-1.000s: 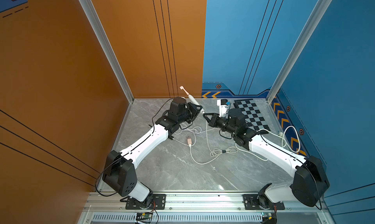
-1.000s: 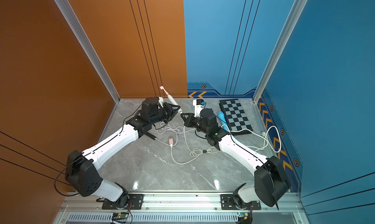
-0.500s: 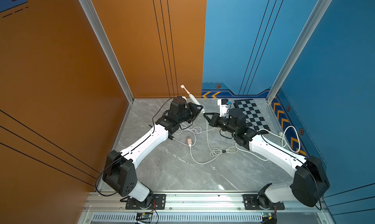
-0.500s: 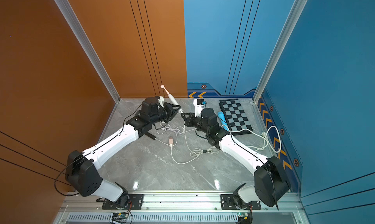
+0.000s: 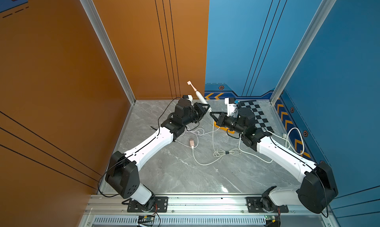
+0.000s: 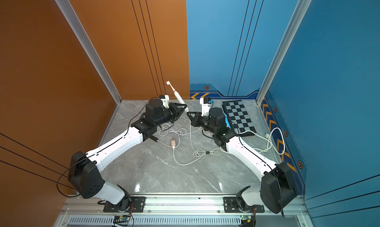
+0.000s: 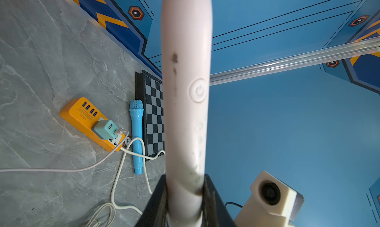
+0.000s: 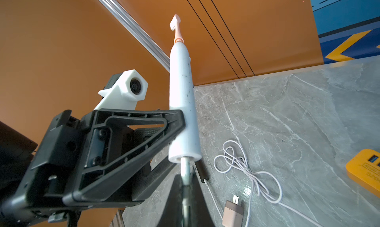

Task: Charge the electric toothbrush
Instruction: Insert the charging cable into the electric toothbrush, then place the electric toothbrush at the center of the board.

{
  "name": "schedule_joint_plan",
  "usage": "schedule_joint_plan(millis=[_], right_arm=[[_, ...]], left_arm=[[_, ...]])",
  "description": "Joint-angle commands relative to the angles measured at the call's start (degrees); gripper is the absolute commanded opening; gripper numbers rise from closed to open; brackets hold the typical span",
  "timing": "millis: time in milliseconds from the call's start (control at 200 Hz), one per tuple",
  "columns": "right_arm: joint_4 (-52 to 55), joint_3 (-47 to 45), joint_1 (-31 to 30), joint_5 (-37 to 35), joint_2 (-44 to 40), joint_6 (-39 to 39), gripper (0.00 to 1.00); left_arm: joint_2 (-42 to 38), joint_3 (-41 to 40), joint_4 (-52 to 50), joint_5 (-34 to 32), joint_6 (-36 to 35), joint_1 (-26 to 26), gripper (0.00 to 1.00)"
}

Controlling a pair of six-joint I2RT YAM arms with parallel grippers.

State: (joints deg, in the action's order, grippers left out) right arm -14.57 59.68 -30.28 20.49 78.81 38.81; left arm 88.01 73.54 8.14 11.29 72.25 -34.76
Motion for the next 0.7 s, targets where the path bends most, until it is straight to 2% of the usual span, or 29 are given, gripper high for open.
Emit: schedule_joint_plan(millis=[0,80,150,210,305,435,566,696], right_arm=[[-3.63,4.38,0.90,-1.49,1.20,-1.19,0.00],[-1.54,5.55,1.02,-0.98,1.09,-2.10,0.00],[1.26,6.12,0.60,0.17,0.52,-3.32,0.00],[5.08,5.54,-0.09,1.35,-1.14,-5.32,0.09],[12.19,2.63,-1.56,4.42,-6.02,-9.32,0.28],[19.21,-3.08,-3.71,2.17,-15.48,-13.46,0.49],[24.38,-2.91,-3.60,-7.40,-16.52,-14.97,0.51],[29.90,0.84,-3.64,-11.44,-9.30,-15.78,0.48]], left_arm=[[-0.36,-2.17,-0.02,16.68,-1.72,-9.44,0.00],[-1.89,-3.22,-4.80,13.93,-5.32,-9.13,0.00],[-4.68,-2.13,-14.56,7.73,-12.88,-7.88,0.00],[-7.70,-1.75,-21.82,1.69,-17.90,-5.77,0.00],[-13.59,-4.18,-26.97,-4.43,-21.07,0.16,0.00],[-22.18,-10.84,-34.06,-11.93,-23.43,6.33,0.00],[-28.59,-20.12,-42.25,-20.10,-21.97,7.61,0.00],[-32.46,-31.06,-44.27,-19.80,-16.30,8.56,0.00]])
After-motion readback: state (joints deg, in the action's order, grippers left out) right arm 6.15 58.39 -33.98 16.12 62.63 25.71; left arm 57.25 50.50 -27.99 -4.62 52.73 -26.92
